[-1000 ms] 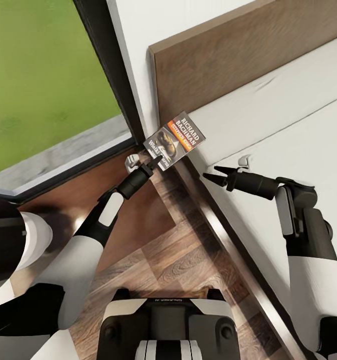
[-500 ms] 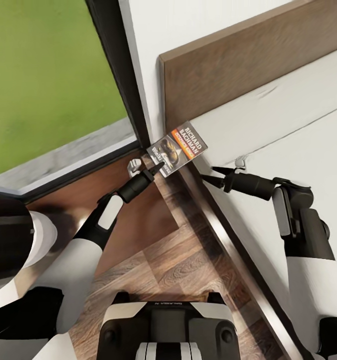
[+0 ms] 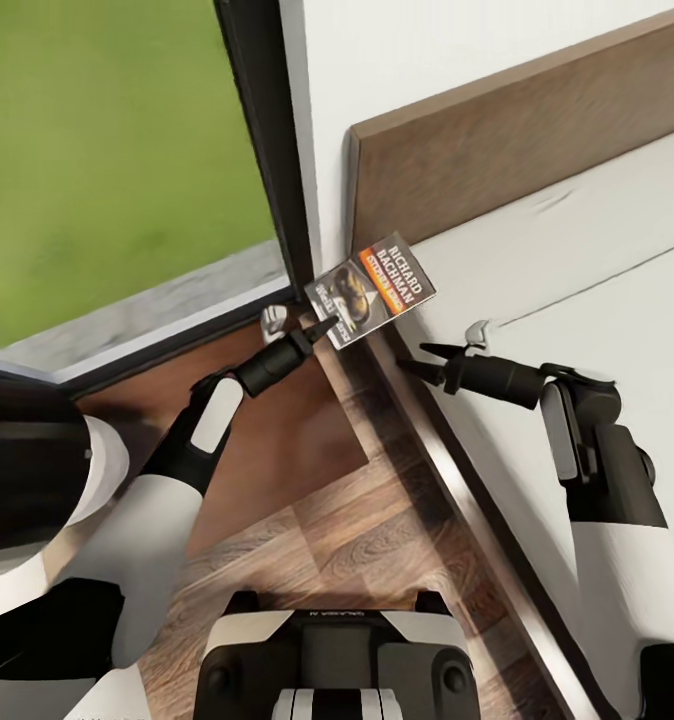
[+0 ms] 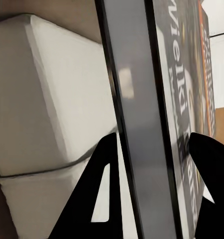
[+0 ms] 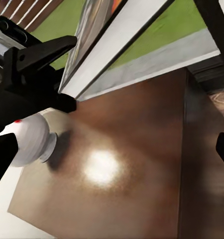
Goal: In the bedroom, move the book from the bed onto either nightstand, and place the two sandals side by side next to the bed.
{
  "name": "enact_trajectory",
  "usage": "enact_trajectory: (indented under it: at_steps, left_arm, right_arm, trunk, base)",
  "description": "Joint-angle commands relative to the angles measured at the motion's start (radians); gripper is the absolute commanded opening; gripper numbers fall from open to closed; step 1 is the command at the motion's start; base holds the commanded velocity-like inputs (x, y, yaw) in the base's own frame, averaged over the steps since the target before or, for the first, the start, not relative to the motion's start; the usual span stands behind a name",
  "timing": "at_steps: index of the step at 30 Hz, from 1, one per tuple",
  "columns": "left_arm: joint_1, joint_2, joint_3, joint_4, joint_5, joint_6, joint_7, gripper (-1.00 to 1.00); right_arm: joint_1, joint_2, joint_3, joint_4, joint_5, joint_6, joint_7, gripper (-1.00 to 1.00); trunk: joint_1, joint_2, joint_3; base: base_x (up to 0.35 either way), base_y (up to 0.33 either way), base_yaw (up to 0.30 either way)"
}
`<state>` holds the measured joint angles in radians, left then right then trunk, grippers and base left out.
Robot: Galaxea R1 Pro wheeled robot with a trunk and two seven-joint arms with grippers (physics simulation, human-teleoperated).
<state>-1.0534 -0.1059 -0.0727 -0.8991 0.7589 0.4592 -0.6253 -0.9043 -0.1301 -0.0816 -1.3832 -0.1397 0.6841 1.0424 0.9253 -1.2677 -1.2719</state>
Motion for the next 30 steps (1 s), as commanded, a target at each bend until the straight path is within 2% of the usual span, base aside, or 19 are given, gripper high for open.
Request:
enact_trajectory:
  at_steps: [1,8,10,13,19,23,26,30]
  left_arm:
    - [0.0,0.0,-0.001,-0.001,0.008,0.009,0.001,-1.0]
    - [0.0,-0.001,-0.004,-0.007,0.007,0.013,0.002,-1.0]
    - [0.011,0.01,0.002,0.005,0.003,0.013,0.0,-1.0]
    - [0.028,0.027,0.011,0.016,0.002,0.022,0.002,-1.0]
    - [0.062,0.06,-0.025,0.053,-0.016,0.043,0.0,-1.0]
    - [0.085,0.064,-0.051,0.065,-0.022,0.058,0.001,-1.0]
    - [0.101,0.064,-0.056,0.066,-0.014,0.065,0.002,-1.0]
    - [0.121,0.065,-0.048,0.065,0.017,0.075,0.001,-1.0]
  right_arm:
    - [0.0,0.0,-0.001,0.0,-0.006,0.006,0.002,1.0]
    - [0.005,0.0,-0.005,0.0,-0.011,0.006,0.007,1.0]
    - [0.016,0.009,0.001,0.011,-0.014,0.011,0.013,1.0]
    - [0.033,0.008,0.001,0.016,-0.014,0.017,0.01,1.0]
    - [0.044,0.013,0.032,0.022,-0.012,0.024,0.011,1.0]
    - [0.045,0.015,0.037,0.021,-0.012,0.022,0.012,1.0]
    - [0.045,0.015,0.038,0.02,-0.012,0.023,0.015,1.0]
    - [0.045,0.015,0.039,0.017,-0.012,0.034,0.019,1.0]
  trunk:
    - [0.0,0.0,0.001]
    - [0.0,0.0,0.011]
    - [0.0,0.0,0.011]
    - [0.0,0.0,0.011]
    - [0.0,0.0,0.011]
    - [0.0,0.0,0.011]
    - [0.0,0.0,0.011]
    - [0.0,0.0,0.011]
  base:
    - [0.0,0.0,0.16]
    - [0.0,0.0,0.163]
    - [0.0,0.0,0.0]
    - [0.0,0.0,0.0]
    - [0.0,0.0,0.0]
    - [0.0,0.0,0.0]
    - [0.0,0.0,0.0]
    - [0.0,0.0,0.0]
